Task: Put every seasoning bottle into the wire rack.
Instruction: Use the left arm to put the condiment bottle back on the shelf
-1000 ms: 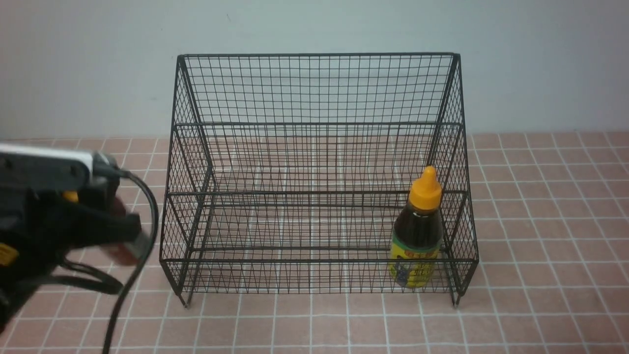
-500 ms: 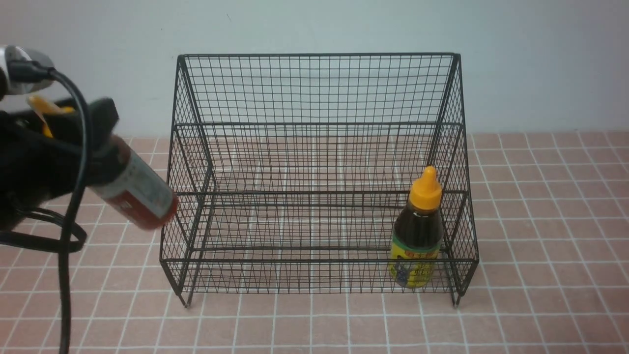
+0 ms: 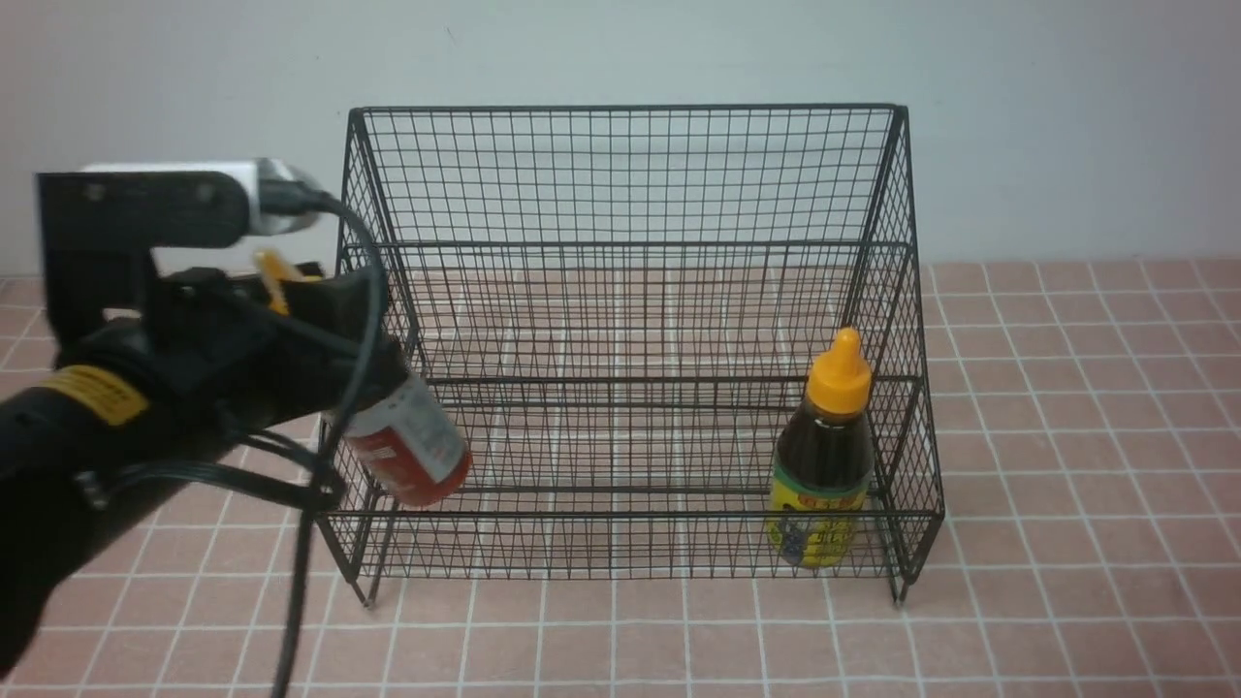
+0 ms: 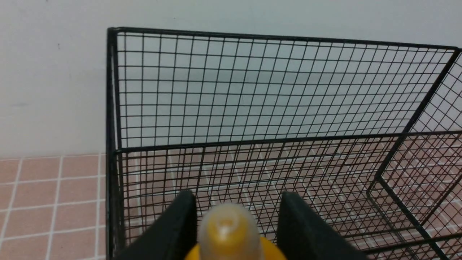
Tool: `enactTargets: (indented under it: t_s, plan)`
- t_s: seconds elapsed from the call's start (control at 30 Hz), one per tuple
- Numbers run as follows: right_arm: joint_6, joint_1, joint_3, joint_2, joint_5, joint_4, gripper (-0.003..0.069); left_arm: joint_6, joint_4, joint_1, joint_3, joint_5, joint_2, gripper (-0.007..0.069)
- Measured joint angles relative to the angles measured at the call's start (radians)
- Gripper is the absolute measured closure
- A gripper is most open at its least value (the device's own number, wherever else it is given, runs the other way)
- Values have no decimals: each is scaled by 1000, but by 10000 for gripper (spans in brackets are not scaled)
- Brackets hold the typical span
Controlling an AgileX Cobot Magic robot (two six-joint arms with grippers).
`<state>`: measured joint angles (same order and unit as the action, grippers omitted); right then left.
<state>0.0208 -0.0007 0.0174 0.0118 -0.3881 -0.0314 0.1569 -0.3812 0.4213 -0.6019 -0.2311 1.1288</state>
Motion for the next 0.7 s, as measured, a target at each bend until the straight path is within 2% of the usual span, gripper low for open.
enactTargets:
  t_s: [0.3, 0.7]
  plan:
    - [0, 0, 0, 0, 0, 0, 673, 5, 17, 10, 0, -41, 138, 358]
    - [0, 0, 0, 0, 0, 0, 673, 4, 176, 10, -1, -41, 233, 353]
